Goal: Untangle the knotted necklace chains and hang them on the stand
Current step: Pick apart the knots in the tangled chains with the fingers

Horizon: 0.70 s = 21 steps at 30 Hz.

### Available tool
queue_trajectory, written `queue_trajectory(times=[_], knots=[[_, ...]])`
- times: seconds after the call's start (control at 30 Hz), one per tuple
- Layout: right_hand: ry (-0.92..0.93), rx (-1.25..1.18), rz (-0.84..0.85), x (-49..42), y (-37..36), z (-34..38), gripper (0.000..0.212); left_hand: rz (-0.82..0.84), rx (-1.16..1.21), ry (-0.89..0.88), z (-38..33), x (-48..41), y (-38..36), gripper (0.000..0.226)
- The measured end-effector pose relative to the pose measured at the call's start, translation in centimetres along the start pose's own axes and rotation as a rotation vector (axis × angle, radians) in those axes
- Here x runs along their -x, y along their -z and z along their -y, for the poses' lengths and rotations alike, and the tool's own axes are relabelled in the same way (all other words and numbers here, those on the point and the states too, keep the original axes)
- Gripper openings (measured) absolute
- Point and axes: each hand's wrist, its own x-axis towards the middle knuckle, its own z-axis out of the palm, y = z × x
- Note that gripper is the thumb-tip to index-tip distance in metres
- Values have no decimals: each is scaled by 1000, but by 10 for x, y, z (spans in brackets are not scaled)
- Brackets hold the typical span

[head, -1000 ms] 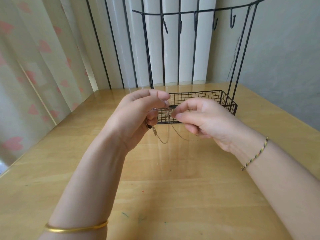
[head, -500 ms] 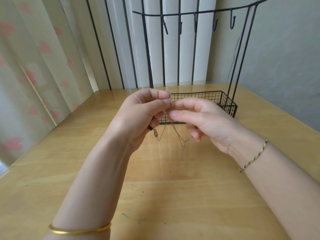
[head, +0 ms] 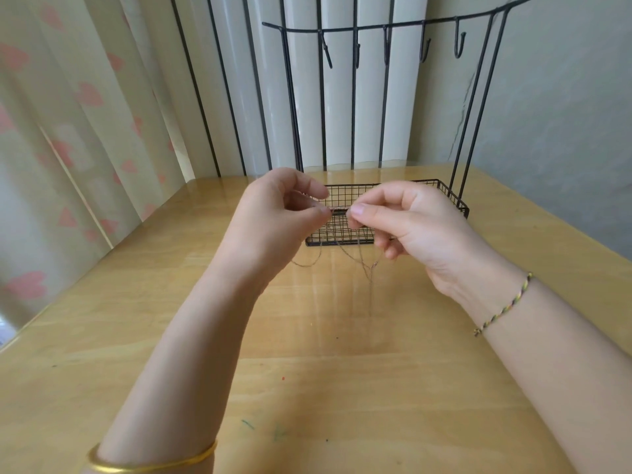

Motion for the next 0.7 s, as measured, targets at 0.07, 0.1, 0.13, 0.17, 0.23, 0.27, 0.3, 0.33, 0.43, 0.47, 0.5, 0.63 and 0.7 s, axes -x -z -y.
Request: queue_trajectory(times=[0.07, 0.1, 0.13, 0.17, 0.23, 0.27, 0.3, 0.33, 0.43, 0.47, 0.5, 0.63, 0.7], knots=[[19, 52, -19, -2, 1, -1, 12, 3, -94, -37, 0, 1, -1, 13], [32, 74, -27, -2, 1, -1, 12, 5, -134, -48, 0, 1, -2, 14], [39, 92, -33, -2, 1, 0, 12, 9, -162, -53, -1, 1, -2, 14], [39, 110, -36, -2, 2, 0, 11, 15, -181, -54, 0, 2, -3, 14], [28, 136, -28, -2, 2, 2, 12, 22, -212, -47, 0, 2, -3, 15], [22, 145, -19, -1, 3, 3, 12, 24, -232, -43, 0, 2, -4, 15], [16, 155, -12, -1, 3, 4, 12, 26, -251, -39, 0, 2, -4, 16], [9, 164, -12, 0, 2, 5, 13, 28, -268, -35, 0, 2, -4, 16], [-44, 95, -14, 0, 0, 7, 14, 39, -314, -22, 0, 2, -4, 18], [-79, -11, 1, 0, -1, 7, 14, 44, -305, -11, 0, 2, -4, 18], [-119, -157, 23, 0, -3, 8, 16, 52, -276, 7, -1, 2, -3, 18], [-298, -632, 78, -1, -6, 5, 23, 95, -105, 55, -4, 3, -2, 18], [-392, -706, 110, -1, -6, 3, 23, 101, -47, 51, -5, 4, -2, 20]])
